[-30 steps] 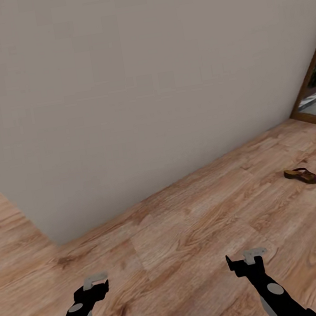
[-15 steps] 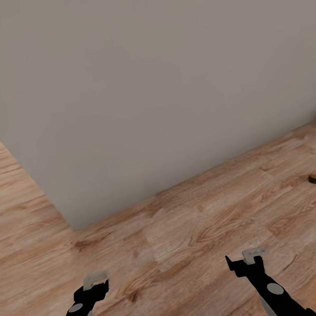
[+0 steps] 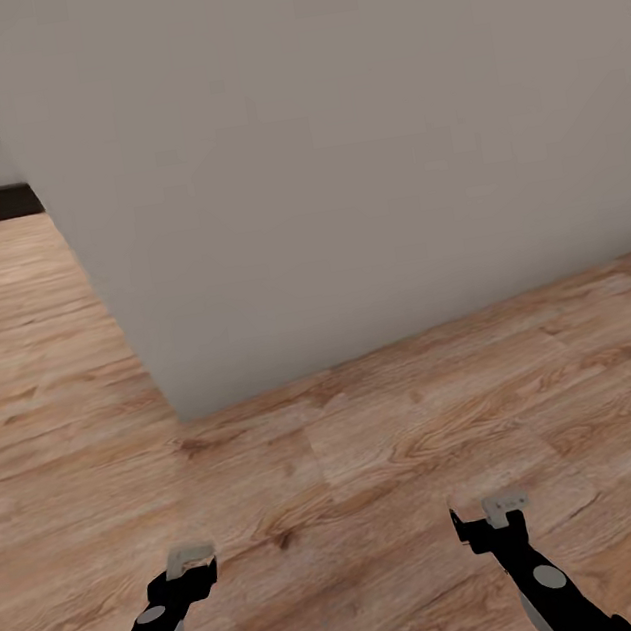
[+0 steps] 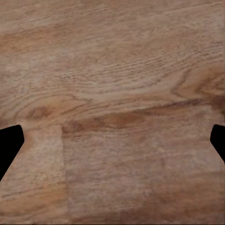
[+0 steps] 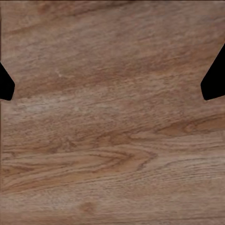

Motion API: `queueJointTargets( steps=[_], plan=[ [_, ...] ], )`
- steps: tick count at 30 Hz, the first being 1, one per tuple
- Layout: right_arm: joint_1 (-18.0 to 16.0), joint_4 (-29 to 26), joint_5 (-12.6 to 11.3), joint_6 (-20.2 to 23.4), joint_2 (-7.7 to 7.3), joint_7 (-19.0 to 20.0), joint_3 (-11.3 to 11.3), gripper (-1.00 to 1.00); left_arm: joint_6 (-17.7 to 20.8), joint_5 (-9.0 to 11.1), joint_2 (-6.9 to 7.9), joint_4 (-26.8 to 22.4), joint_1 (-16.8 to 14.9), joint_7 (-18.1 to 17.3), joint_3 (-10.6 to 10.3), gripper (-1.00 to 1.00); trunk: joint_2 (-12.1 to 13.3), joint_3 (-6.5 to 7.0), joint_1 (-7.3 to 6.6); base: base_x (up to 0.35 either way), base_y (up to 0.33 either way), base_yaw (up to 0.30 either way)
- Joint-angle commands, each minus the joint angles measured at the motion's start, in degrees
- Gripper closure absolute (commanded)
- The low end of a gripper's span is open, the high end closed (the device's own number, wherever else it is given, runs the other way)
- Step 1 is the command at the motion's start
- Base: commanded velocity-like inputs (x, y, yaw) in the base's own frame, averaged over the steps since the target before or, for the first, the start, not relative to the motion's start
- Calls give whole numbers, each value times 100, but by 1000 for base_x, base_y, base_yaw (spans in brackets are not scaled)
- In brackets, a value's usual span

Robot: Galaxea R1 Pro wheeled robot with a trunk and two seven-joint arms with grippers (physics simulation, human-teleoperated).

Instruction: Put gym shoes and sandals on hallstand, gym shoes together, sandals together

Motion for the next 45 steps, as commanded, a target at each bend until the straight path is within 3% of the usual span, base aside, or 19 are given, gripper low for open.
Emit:
queueJointTargets(
  steps=[1,8,22,45],
  plan=[
    [-2,1,17,-15,-4,4,9,-100,-18,30,0,4,-3,6,0,-100,-2,-4,-5,-321,-42,16],
    [-2,-5,27,-13,-7,5,21,-100,-18,34,0,2,-3,6,0,-100,-2,-5,-5,-277,-66,5],
    [-2,-6,20,-6,1,-3,21,-100,-19,35,-9,1,-3,4,0,-100,-2,-15,-5,-27,-7,140],
    [-2,-8,20,-4,1,5,20,-100,-18,36,-27,3,-3,0,0,-100,-2,-16,-5,-97,-74,7]
  ],
)
